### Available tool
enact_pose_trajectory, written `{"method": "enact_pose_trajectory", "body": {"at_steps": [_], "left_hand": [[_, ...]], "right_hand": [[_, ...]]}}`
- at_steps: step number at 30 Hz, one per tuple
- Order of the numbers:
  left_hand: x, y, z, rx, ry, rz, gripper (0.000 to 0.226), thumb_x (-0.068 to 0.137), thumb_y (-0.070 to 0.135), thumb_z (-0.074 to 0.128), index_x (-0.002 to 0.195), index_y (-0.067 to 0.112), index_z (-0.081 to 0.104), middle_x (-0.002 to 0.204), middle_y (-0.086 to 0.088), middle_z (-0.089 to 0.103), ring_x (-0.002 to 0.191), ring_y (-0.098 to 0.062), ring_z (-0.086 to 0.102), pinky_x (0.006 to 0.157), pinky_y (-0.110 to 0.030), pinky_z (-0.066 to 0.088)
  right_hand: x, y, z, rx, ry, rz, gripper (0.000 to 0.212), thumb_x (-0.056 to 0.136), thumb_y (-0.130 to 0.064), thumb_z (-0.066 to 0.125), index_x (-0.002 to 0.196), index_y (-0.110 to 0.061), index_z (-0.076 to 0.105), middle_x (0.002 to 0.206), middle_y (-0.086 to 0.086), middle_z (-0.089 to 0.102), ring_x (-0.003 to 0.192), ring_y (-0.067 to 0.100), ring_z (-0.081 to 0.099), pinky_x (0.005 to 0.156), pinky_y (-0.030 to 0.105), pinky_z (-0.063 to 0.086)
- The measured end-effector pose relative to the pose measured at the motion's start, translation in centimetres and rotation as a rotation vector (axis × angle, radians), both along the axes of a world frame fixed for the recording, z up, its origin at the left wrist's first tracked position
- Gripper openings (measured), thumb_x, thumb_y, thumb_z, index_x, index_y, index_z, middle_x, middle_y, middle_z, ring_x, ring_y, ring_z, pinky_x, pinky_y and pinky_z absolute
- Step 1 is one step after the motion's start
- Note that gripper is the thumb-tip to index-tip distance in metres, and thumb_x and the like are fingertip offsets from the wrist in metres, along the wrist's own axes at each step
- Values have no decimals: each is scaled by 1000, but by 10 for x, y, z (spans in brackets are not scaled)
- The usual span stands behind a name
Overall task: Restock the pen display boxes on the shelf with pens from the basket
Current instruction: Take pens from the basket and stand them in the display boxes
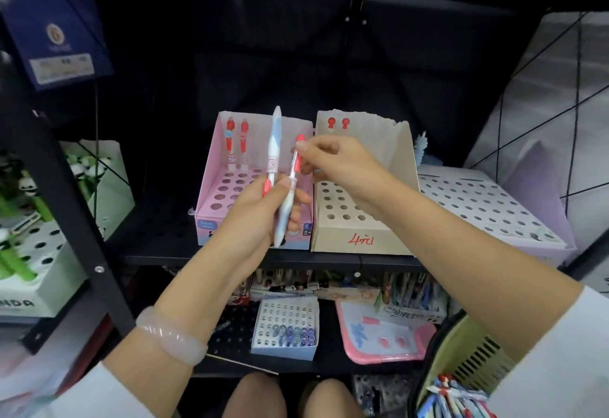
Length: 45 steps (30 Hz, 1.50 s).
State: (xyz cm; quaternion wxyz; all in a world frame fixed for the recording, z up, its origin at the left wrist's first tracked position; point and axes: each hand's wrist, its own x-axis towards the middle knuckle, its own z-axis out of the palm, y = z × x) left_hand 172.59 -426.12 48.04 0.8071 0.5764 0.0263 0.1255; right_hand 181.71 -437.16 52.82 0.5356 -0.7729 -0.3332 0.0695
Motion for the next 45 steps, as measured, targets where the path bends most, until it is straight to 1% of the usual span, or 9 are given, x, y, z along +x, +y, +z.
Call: {"method": "enact_pose_trajectory", "body": {"at_steps": [9, 14, 18, 22, 27, 31, 34, 39, 45], "left_hand": [[-20, 53, -1, 266, -11, 306, 14, 98, 21, 44, 96, 23, 57, 67, 8, 64, 48, -5, 54, 45, -18, 46], [-31, 88, -9, 261, 37, 400, 15, 97, 18, 45, 87, 21, 55, 50, 13, 43, 40, -3, 34, 36, -14, 29], [-36, 100, -16, 253, 53, 397, 12, 97, 22, 47, 85, 19, 51, 47, 15, 37, 37, -1, 30, 34, -14, 25], [-34, 102, -18, 235, 49, 403, 19, 98, 29, 42, 85, 16, 47, 48, 14, 37, 37, -1, 27, 33, -14, 22], [-32, 100, -13, 77, 25, 361, 21, 93, 12, 31, 82, 15, 49, 56, 5, 36, 37, -5, 25, 32, -16, 18], [-37, 95, -6, 3, 19, 348, 19, 93, 11, 32, 85, 14, 49, 60, 0, 47, 41, -8, 34, 36, -17, 27], [-44, 95, -2, -7, -10, 312, 17, 97, 15, 33, 90, 13, 47, 74, -7, 68, 56, -17, 61, 53, -22, 49], [-36, 86, 3, -31, -90, 295, 20, 102, 18, 28, 107, 8, 45, 109, -7, 70, 103, -18, 66, 97, -37, 45], [-22, 62, 1, -24, -99, 284, 34, 103, 27, 28, 127, 6, 38, 113, 6, 63, 100, -10, 65, 87, -29, 51]], "right_hand": [[14, 46, 35, 366, -9, -177, 18, 94, -20, 54, 83, -8, 59, 70, 3, 65, 60, 7, 64, 64, 18, 55], [31, 86, 17, 94, -224, -295, 15, 90, -23, 60, 90, -9, 57, 86, 12, 70, 79, 20, 68, 78, 35, 56], [37, 99, -2, -86, -356, -327, 11, 90, -24, 60, 85, -15, 55, 81, 9, 70, 79, 20, 68, 68, 26, 50], [40, 106, -13, -158, -251, -284, 13, 92, -23, 58, 92, -11, 56, 89, 12, 69, 86, 23, 67, 81, 39, 53], [37, 113, -14, -395, -391, -264, 15, 93, -21, 54, 92, -7, 60, 92, 12, 68, 88, 26, 63, 80, 36, 50], [31, 113, -21, -465, -382, -292, 24, 93, -24, 54, 99, -3, 63, 97, 13, 67, 91, 27, 62, 81, 36, 49], [23, 101, -20, -386, -399, -304, 22, 91, -27, 57, 99, -7, 63, 96, 8, 67, 89, 22, 62, 81, 34, 50], [-23, 81, -12, -84, -9, 57, 29, 94, -38, 50, 85, -14, 65, 72, -1, 68, 66, 10, 65, 66, 26, 57], [-46, 66, -19, 131, 321, 214, 16, 87, -19, 65, 95, -5, 66, 75, 2, 69, 67, 9, 64, 67, 19, 56]]}}
